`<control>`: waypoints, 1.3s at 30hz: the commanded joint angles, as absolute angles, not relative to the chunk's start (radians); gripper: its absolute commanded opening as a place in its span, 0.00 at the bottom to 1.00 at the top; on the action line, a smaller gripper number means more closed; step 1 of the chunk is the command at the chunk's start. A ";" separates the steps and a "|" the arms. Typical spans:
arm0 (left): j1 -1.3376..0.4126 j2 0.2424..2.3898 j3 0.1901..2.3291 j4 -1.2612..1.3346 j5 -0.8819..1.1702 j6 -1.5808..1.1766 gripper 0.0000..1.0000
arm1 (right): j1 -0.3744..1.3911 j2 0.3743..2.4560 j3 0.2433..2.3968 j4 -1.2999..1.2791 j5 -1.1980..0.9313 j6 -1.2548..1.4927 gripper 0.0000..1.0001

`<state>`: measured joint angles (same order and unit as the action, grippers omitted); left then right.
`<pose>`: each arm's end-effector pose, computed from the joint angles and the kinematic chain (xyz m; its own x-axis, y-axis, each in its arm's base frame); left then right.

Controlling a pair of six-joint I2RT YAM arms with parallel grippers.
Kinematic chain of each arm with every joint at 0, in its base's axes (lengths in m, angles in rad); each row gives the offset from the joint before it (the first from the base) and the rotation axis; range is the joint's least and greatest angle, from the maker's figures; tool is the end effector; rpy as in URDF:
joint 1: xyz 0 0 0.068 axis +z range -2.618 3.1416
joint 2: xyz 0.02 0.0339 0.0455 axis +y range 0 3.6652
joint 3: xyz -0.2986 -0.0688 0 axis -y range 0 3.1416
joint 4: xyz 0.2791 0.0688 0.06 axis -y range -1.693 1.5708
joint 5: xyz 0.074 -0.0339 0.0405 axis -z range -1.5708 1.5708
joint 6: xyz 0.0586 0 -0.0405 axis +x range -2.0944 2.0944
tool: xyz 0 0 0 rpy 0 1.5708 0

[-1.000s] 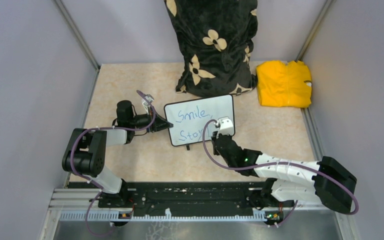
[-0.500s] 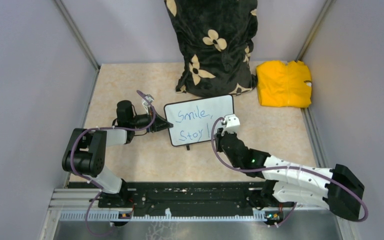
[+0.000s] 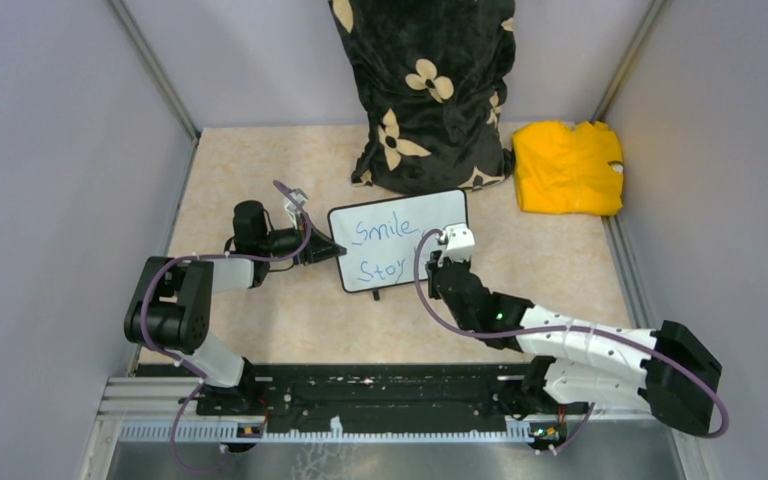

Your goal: Write a sentence on the whiteboard

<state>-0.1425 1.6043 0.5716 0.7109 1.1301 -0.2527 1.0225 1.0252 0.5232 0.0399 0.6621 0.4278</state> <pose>0.3077 -0.0977 0.1717 -0.5306 -0.0316 -0.8470 0.8027 0.3021 -0.5142 0.1591 0.1913 0.2335 -0.3717 0.0192 -0.9282 -0.2550 0.9592 0.1220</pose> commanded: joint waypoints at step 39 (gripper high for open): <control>-0.155 1.612 0.574 0.672 1.081 -0.202 0.00 | 1.007 1.095 0.555 0.056 0.648 0.458 0.00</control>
